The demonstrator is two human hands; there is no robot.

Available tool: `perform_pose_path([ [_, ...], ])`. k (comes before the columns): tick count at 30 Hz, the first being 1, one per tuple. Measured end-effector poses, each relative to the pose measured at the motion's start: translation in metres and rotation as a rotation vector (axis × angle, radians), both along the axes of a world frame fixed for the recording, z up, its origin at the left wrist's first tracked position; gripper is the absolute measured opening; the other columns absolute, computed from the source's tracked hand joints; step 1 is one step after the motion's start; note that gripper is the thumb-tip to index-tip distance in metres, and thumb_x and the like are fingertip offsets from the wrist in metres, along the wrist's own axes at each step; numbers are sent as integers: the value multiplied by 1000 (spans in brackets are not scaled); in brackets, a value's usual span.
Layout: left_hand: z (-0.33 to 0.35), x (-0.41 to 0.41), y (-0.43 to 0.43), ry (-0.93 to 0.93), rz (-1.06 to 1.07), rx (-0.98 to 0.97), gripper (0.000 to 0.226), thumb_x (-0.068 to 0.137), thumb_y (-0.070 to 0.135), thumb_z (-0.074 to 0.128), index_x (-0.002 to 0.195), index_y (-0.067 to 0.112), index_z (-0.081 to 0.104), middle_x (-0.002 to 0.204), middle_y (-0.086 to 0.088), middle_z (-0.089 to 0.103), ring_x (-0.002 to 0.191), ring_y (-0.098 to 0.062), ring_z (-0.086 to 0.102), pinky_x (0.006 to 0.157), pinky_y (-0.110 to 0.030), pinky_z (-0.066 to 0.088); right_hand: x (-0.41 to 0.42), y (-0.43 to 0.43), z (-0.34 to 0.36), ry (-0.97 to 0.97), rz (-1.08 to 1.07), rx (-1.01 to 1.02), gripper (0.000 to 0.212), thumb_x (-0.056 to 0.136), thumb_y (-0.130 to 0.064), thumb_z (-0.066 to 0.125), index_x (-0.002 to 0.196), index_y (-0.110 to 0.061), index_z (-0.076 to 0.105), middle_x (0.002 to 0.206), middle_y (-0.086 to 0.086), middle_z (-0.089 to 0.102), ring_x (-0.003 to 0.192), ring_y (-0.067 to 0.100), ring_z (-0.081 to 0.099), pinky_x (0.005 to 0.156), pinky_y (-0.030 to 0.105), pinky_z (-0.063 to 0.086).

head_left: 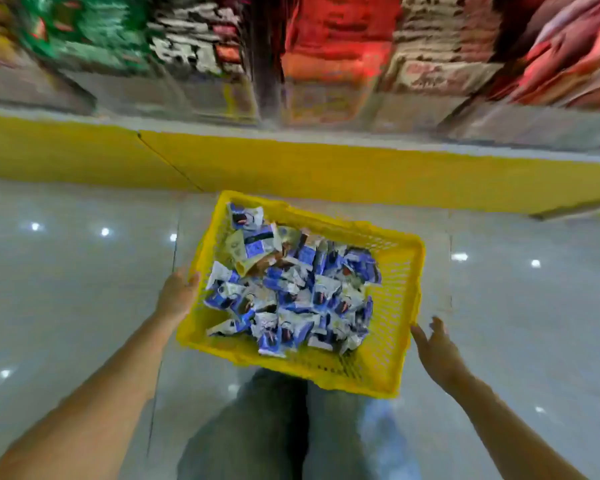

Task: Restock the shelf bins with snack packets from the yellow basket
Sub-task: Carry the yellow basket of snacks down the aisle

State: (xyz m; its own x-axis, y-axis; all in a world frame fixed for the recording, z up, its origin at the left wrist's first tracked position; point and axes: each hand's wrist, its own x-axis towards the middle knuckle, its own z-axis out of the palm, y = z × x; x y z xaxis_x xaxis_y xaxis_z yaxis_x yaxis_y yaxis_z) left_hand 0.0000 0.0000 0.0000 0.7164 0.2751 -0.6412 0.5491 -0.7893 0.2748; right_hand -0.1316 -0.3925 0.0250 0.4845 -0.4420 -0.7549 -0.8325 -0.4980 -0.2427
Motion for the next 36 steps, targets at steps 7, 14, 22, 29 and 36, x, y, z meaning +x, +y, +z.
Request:
perform_pose_path([
  [7,-41,19,5,86,240,-148,43,94,30,53,112,-8,60,106,-26,62,107,-41,57,79,-37,42,33,4,-35,38,-264,137,34,99,-25,42,119,2,51,104,17,53,97,28,50,87,39,41],
  [14,-14,-16,20,190,175,-85,63,96,50,31,132,0,47,137,-24,46,125,-38,43,102,-42,34,41,-3,1,113,-373,281,52,99,-38,36,132,1,44,132,19,50,121,35,47,103,47,36],
  [22,86,-100,61,-9,301,-15,63,98,47,23,127,0,53,130,-26,52,121,-44,46,100,-47,35,39,27,87,149,-268,324,65,98,-51,19,137,-5,43,137,21,48,124,39,47,107,54,33],
  [29,197,-142,107,-283,526,-8,55,95,51,31,59,11,43,59,-8,49,61,-25,43,56,-34,31,68,83,186,-91,54,7,67,98,-53,21,102,1,61,105,26,59,92,37,54,78,38,37],
  [36,299,-184,177,-416,707,19,54,98,45,32,57,11,40,56,-7,45,57,-24,41,57,-37,33,109,177,276,-350,270,-50,60,98,-51,27,74,-4,56,97,33,60,82,39,54,71,39,33],
])
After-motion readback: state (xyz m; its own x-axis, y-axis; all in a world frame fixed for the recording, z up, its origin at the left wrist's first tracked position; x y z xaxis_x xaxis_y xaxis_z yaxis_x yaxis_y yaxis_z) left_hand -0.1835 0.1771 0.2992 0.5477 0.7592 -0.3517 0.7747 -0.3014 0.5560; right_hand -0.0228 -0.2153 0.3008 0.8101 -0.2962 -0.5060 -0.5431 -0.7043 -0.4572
